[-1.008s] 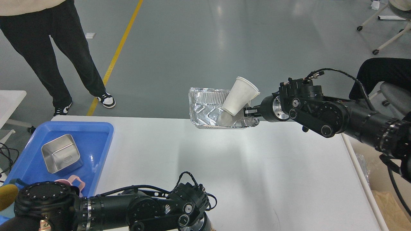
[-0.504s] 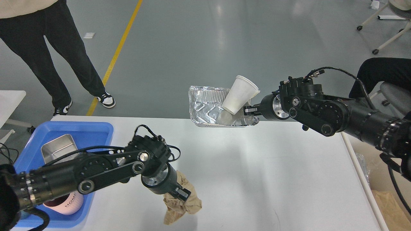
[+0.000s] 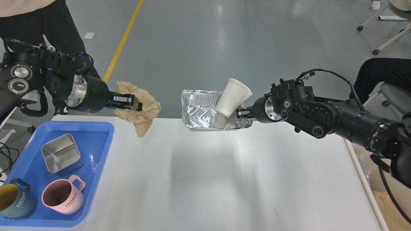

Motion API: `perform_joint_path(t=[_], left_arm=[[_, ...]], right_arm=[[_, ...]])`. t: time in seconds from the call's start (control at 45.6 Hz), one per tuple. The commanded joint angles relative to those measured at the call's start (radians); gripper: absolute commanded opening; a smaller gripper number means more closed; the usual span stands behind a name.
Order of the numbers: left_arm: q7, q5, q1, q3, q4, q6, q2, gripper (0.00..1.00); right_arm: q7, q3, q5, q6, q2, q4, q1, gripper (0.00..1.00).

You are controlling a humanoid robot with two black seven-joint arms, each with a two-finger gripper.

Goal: Tidy desktop
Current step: 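Grasp the crumpled brown paper bag with the left gripper and lift it, then drop the brown paper bag into the foil tray and release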

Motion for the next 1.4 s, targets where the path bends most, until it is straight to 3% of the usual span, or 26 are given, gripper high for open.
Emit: perform_joint_path(t=[0.0, 0.11, 0.351, 0.526, 0.811, 0.942, 1.117, 1.38], left_arm=[[0.012, -0.108, -0.143, -0.005, 0.006, 0.000, -0.007, 0.03], [0.035, -0.240, -0.307, 0.030, 0.018, 0.000, -0.016, 0.03], [0.041, -0.528, -0.767, 0.289, 0.152, 0.000, -0.098, 0.03], [0.041, -0.593, -0.910, 0.348, 0.267, 0.000, -0.170, 0.03], [0.042, -0.578, -0.913, 0.354, 0.394, 0.000, -0.228, 0.03], [0.042, -0.513, -0.890, 0.355, 0.529, 0.000, -0.274, 0.03], [0.018, -0.328, -0.755, 0.334, 0.718, 0.000, -0.348, 0.03], [-0.024, -0.220, -0.527, 0.334, 0.724, 0.000, -0.481, 0.03]], right_arm=[[0.000, -0.003, 0.000, 0.002, 0.007, -0.008, 0.001, 0.00], [0.000, -0.004, 0.000, 0.002, 0.021, -0.017, 0.003, 0.00], [0.000, -0.006, 0.002, 0.015, 0.047, -0.037, 0.024, 0.00], [0.000, -0.006, 0.002, 0.017, 0.049, -0.039, 0.030, 0.00], [0.000, -0.006, 0.002, 0.018, 0.040, -0.034, 0.032, 0.00], [0.000, -0.006, 0.002, 0.018, 0.038, -0.031, 0.030, 0.00], [0.000, -0.004, 0.002, 0.018, 0.038, -0.031, 0.030, 0.00], [0.000, -0.004, 0.002, 0.018, 0.037, -0.026, 0.035, 0.00]])
